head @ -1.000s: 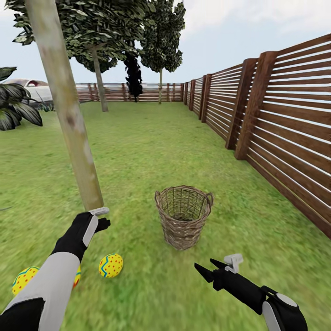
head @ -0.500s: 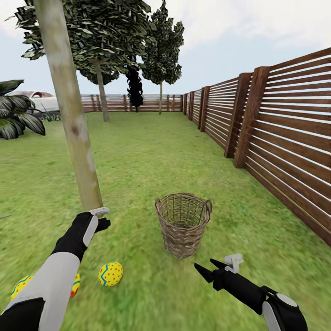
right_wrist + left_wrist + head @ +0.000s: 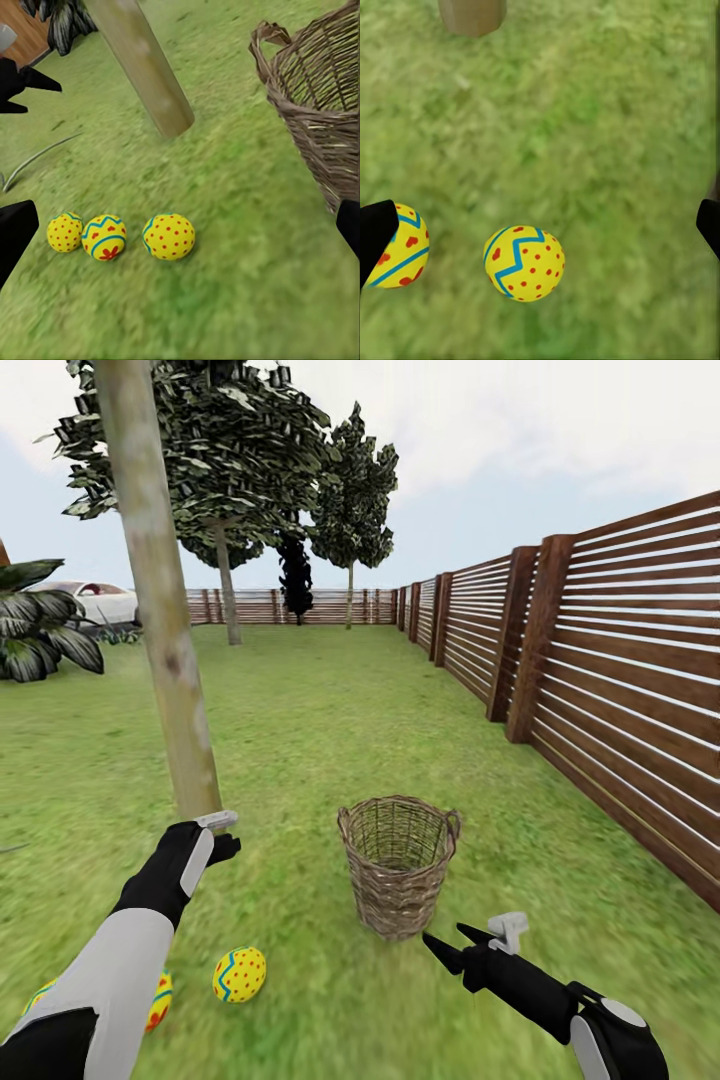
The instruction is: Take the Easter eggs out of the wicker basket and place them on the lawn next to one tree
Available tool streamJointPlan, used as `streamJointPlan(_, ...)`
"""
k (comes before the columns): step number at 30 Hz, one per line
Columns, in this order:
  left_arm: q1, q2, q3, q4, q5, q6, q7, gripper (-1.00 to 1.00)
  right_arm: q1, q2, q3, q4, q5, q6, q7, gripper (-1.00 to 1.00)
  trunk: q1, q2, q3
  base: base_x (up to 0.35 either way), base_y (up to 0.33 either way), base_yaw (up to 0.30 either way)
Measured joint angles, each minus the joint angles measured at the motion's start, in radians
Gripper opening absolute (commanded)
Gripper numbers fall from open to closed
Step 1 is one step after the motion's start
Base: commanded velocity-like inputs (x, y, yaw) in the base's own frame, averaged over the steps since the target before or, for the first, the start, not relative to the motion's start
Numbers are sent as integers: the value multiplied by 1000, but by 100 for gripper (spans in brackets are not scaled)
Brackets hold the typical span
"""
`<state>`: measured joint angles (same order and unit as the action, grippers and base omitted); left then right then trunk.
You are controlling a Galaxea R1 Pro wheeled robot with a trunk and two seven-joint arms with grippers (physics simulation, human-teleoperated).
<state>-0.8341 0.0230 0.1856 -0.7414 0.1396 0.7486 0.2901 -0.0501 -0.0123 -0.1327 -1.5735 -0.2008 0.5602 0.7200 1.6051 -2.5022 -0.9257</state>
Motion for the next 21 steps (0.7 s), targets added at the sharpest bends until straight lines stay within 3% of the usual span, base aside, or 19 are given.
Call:
streamJointPlan(11, 0, 0, 0, 1, -1, 0, 0, 100, 0, 0, 4, 0, 0, 0, 0, 100, -5, 3, 43, 0, 0, 0)
streamJointPlan(21, 0, 0, 0, 1, -1, 0, 0, 100, 0, 0, 6, 1, 0, 0, -1, 100, -43, 72, 74, 0, 0, 0)
